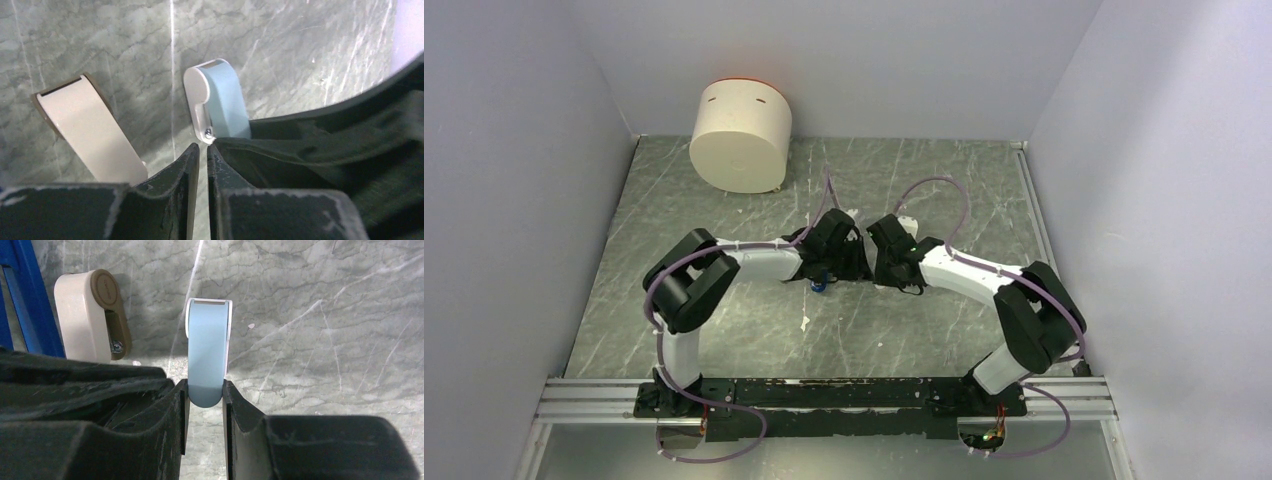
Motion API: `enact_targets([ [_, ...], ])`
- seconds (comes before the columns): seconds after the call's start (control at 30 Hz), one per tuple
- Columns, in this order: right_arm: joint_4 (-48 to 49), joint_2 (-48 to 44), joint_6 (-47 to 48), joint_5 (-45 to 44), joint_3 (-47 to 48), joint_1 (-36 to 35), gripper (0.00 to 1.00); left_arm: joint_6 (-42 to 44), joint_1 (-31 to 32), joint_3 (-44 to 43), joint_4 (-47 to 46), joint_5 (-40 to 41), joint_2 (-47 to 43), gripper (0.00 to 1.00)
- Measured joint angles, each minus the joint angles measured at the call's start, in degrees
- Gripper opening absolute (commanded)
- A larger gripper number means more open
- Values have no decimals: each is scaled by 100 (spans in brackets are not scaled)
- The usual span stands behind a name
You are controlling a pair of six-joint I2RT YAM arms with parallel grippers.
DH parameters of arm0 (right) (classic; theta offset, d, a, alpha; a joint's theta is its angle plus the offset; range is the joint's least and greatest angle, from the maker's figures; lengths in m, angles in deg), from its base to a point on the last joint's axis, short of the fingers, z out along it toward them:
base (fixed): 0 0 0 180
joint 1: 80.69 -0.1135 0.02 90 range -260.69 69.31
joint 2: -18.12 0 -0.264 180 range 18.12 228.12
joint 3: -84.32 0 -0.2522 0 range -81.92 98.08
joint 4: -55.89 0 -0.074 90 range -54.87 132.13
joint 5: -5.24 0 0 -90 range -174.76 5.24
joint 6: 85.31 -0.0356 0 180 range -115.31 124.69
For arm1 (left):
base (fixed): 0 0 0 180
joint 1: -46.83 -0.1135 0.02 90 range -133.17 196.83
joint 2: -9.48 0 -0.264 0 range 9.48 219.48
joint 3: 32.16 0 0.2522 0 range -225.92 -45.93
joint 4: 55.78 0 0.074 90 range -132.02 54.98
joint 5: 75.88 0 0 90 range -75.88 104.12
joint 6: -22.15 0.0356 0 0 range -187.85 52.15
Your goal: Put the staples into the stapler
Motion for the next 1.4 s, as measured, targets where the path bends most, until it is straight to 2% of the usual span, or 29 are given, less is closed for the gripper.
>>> enact_targets([
  [0.23,42,155,2,-83,9,-57,15,70,-9,-72,501,221,-734,17],
  [0.6,-48,393,4,-378,168,-210,16,413,-11,-79,1287,1746,-1803,20],
  [0.83,-111,481,4,-450,234,-245,17,503,-66,-13,1478,2175,-2109,20],
  [1.1,-328,459,7,-452,387,-243,26,542,-122,90,1628,2232,-2205,19],
  [1.4,-520,455,68,-557,715,-131,50,625,-179,92,1738,2391,-2505,20],
])
